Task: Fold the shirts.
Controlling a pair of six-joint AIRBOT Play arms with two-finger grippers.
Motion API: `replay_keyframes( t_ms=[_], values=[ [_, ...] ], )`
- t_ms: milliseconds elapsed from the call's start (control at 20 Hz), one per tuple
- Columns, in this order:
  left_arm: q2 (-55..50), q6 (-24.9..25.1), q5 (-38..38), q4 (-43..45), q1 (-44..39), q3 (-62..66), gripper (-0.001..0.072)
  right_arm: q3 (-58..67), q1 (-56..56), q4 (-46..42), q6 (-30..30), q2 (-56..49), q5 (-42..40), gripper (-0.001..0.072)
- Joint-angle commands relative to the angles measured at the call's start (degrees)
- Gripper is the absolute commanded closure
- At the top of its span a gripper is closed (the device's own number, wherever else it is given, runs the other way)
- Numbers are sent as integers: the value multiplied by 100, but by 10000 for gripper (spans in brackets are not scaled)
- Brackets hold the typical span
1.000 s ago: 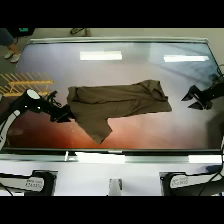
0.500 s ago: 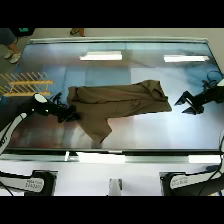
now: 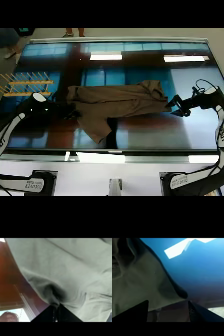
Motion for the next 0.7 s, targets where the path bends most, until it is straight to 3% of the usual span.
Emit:
replay_keyframes(
  t_ms=[0,50,150,250,400,550,650],
  values=[
    [76,13,0,-7,2,7,670,-50,175,168,-55,-195,-511,240],
    [103,13,0,-7,2,7,670,-50,229,131,-52,-229,-581,363],
    [203,15,0,-4,4,7,671,-33,267,52,122,-234,-682,687],
    [424,192,-4,15,42,76,671,94,251,57,-15,-116,-538,687],
    [1005,492,-149,39,184,815,672,649,251,63,-678,514,-229,687],
    [1727,1231,-374,26,332,2697,672,1759,251,52,-1246,1585,-339,687],
    [2068,1281,-431,26,461,4457,672,2562,251,2,-1244,2402,-680,687]
  ],
)
